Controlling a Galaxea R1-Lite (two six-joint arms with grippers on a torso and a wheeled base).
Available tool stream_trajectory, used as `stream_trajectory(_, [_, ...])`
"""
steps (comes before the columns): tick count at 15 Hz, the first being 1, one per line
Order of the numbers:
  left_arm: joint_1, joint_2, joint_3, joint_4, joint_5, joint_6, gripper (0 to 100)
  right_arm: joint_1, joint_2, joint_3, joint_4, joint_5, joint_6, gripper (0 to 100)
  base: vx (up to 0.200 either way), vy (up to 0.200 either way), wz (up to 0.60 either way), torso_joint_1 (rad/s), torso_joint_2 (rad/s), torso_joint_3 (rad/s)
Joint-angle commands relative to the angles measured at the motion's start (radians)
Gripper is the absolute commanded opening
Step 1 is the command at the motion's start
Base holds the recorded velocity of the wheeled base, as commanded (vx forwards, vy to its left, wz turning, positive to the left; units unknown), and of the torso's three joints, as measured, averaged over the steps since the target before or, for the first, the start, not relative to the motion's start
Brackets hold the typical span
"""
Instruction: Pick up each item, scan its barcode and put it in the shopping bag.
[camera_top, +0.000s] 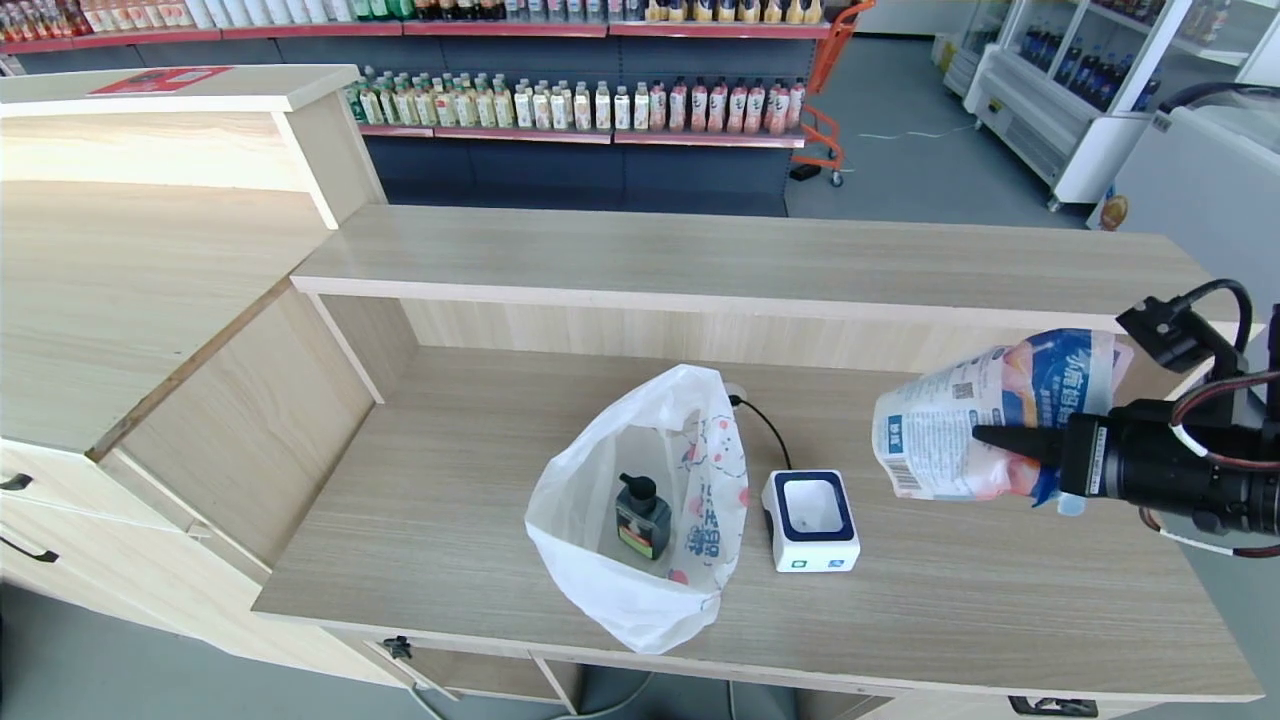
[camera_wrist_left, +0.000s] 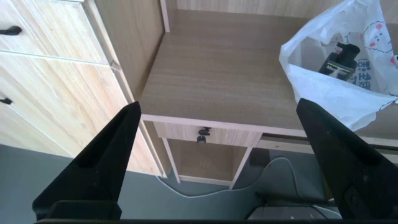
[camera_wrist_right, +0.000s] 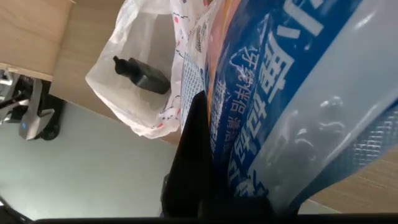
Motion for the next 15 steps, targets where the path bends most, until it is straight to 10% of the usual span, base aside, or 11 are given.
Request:
stream_trajectory(1, [-0.001, 0.0, 0.0, 0.0, 0.001, 0.001, 100, 0.003, -0.016, -0.002, 0.003, 0.001, 0.0, 0, 0.0, 0.2, 0.0, -0.002, 0.0, 0.007])
stream_trajectory(15, [-0.001, 0.0, 0.0, 0.0, 0.001, 0.0, 100, 0.113, 0.393, -0.169, -0.043, 0.05, -0.201, 0, 0.0, 0.029, 0.0, 0.004, 0.0, -0.001])
